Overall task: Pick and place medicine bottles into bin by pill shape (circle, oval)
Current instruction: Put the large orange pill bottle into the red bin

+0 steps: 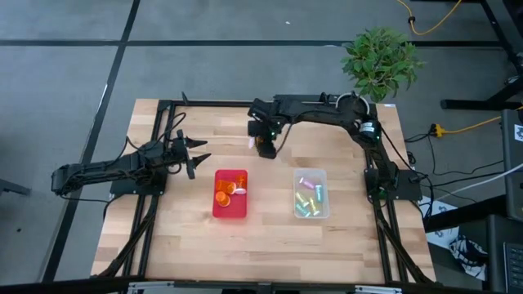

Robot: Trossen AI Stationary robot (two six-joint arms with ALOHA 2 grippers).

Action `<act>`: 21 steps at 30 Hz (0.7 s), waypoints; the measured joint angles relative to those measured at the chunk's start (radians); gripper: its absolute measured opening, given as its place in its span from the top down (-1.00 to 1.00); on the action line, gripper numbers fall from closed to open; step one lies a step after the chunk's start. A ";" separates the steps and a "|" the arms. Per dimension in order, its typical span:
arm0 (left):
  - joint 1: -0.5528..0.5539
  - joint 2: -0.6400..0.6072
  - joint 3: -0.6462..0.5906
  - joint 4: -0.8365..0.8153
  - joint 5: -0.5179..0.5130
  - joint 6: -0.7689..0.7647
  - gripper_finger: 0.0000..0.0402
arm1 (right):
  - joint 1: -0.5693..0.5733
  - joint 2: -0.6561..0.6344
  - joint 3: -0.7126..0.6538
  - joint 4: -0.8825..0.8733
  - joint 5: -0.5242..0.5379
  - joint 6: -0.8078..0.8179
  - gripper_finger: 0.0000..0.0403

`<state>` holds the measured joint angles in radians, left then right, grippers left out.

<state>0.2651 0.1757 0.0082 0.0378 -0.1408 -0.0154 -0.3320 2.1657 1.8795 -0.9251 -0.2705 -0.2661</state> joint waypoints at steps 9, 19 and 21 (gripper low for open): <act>0.000 0.000 0.000 0.000 0.000 0.000 -0.14 | 0.143 -0.035 0.013 0.237 -0.352 0.000 0.07; 0.000 0.000 0.000 0.000 0.000 0.000 -0.14 | 0.330 -0.030 0.013 0.412 -0.201 -0.004 0.07; 0.000 0.000 0.000 0.000 0.000 0.000 -0.14 | 0.346 -0.030 0.013 0.422 -0.182 -0.007 0.07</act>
<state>0.2651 0.1757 0.0082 0.0377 -0.1406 -0.0154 0.0142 2.1353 1.8927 -0.5034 -0.4524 -0.2731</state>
